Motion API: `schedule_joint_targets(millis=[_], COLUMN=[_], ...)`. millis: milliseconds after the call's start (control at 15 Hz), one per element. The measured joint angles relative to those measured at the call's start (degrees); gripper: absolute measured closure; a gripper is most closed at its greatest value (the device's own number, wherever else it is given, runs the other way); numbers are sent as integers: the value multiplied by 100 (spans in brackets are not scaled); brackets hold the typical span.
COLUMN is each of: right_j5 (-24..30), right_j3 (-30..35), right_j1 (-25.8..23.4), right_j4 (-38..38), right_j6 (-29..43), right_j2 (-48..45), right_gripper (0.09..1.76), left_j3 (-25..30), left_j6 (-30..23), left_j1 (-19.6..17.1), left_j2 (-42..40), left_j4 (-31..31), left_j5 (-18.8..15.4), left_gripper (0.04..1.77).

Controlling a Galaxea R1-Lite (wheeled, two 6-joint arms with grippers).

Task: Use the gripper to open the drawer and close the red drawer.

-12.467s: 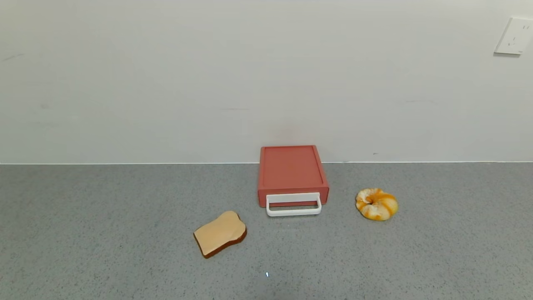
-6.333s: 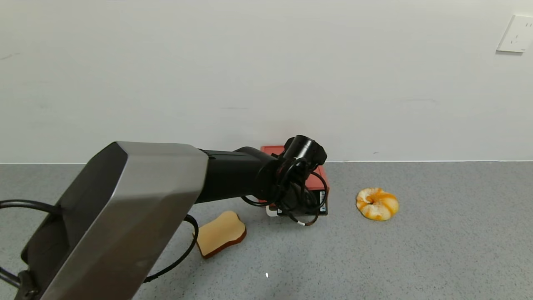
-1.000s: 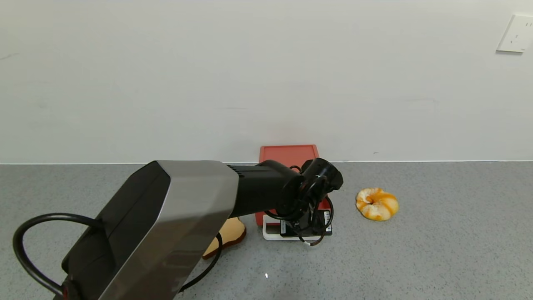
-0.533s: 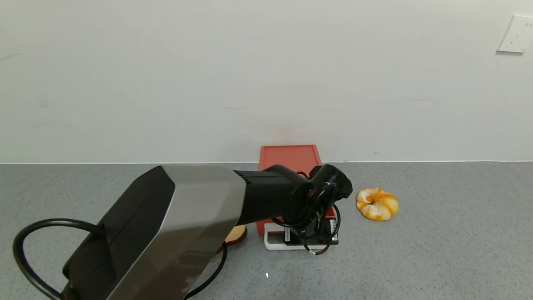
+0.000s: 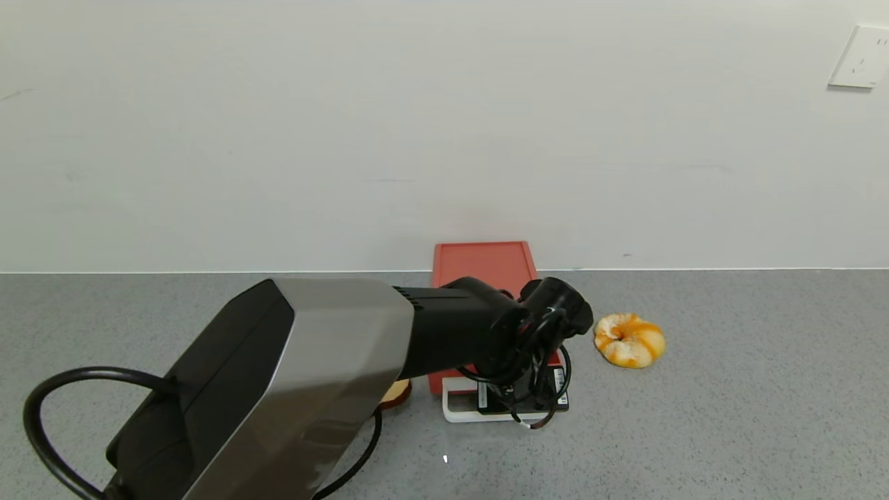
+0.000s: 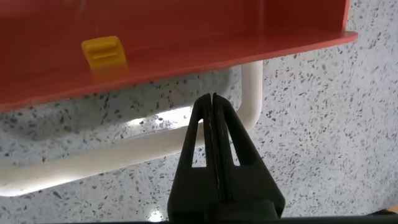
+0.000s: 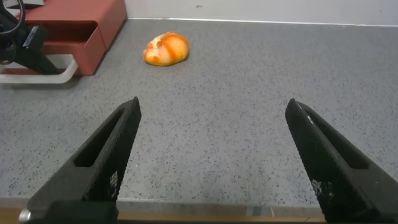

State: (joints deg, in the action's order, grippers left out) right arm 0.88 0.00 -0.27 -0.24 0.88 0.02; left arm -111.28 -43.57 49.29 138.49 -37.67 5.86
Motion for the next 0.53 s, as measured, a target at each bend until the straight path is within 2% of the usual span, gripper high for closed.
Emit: schedule_joint_targets(millis=[533], right_j5=[-2], right_j3=[0], right_j1=[0], right_j4=[-9], right_j6=[0], right_j2=[0], right_gripper=[14], left_j3=[74], left_j6=[-160], left_j1=[66], left_j2=[-54], left_j4=[-188], left_j5=[-27], left_gripper=[170])
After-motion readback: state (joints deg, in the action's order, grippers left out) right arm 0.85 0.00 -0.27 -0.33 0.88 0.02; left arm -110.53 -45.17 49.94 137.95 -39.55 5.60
